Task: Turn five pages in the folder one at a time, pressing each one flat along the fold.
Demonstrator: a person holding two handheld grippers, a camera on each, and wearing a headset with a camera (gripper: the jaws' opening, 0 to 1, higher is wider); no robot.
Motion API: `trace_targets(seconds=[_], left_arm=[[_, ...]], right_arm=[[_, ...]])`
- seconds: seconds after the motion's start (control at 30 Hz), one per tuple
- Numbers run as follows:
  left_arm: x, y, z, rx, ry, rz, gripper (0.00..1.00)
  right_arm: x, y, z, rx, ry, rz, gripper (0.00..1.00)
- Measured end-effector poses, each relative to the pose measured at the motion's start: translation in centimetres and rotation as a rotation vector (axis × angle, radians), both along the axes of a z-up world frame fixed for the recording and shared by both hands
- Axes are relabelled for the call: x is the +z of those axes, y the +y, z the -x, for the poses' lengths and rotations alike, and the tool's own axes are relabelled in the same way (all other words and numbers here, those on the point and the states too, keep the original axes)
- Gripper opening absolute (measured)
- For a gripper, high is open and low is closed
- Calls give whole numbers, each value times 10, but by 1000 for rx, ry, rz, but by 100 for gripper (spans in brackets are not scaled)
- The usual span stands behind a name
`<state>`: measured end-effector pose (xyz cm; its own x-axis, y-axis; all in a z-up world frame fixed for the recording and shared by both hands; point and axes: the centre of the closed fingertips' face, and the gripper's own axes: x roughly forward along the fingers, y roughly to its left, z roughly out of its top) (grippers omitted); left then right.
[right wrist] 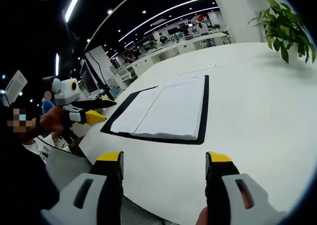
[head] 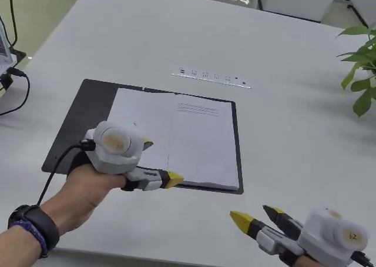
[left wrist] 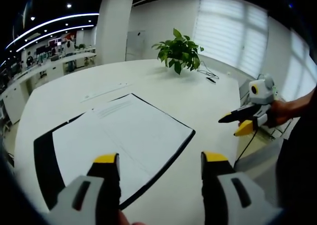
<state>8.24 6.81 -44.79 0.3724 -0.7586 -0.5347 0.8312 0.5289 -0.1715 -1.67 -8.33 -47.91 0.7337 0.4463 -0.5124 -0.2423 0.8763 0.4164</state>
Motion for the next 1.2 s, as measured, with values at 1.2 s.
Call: trace_targets(seconds=[1.2], left_arm=[[-81,-101,-34,-3,-12,-73,58]], right_arm=[[-11,-8,4,81,65,-12,65]])
